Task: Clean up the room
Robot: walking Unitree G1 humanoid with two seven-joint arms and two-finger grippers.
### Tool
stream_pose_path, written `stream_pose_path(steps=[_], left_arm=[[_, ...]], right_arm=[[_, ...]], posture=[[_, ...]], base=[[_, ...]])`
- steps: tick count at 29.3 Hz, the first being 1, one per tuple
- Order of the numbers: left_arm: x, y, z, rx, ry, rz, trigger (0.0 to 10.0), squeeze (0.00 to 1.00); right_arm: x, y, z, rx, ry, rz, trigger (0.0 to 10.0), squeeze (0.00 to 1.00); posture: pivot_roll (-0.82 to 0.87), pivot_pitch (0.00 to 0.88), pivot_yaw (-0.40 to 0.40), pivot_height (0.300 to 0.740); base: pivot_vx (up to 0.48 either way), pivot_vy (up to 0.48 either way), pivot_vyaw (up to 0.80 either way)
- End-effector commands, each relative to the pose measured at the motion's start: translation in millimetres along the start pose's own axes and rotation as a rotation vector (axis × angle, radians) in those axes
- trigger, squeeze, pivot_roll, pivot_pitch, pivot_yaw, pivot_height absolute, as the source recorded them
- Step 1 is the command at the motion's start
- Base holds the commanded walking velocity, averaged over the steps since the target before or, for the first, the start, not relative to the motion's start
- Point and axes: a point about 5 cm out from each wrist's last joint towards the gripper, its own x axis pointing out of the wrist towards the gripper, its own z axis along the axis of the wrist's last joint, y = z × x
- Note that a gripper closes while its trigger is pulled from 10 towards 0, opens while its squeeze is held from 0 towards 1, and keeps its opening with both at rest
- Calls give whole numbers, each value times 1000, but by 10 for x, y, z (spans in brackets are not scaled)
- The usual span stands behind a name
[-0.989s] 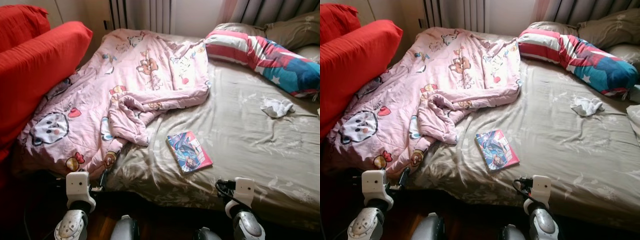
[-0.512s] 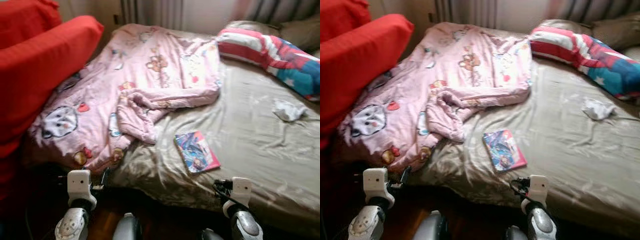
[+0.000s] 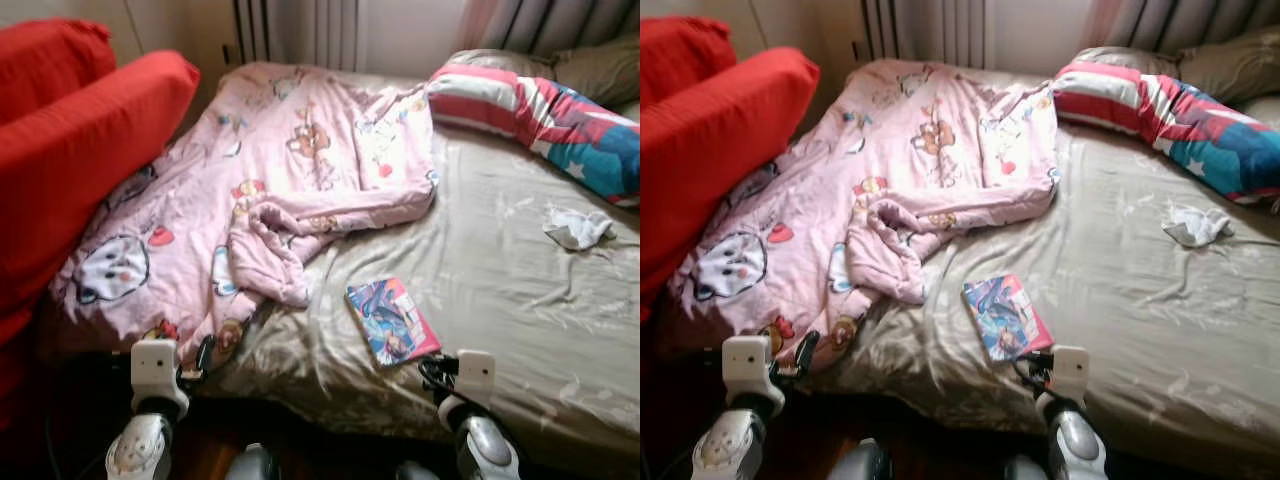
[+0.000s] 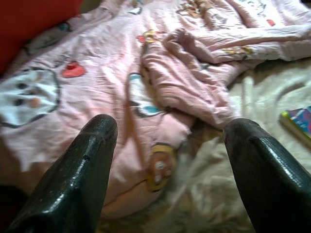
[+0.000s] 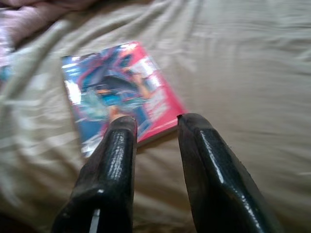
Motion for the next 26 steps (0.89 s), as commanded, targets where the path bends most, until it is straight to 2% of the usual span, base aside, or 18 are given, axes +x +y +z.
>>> stream_pose_path(steps=[1,4,17,26], left_arm=[[-33,77,-37,12,24,17,10000,0],[-30,76,-31,13,20,15,10000,0],[-12,81,3,22,9,0,10000,0],[3,70,6,27,11,-12,10000,0]], right_arm=[[10,42,-7,16,5,4,10000,0],[12,44,-3,15,3,4,10000,0],[51,100,25,-5,14,16,10000,0],[53,74,16,-12,30,4,10000,0]], posture=[[90,99,-15,652],[87,103,-13,652],[90,109,-6,652],[87,108,-6,593]], base=[[289,0,0],[281,0,0],[0,0,0],[0,0,0]])
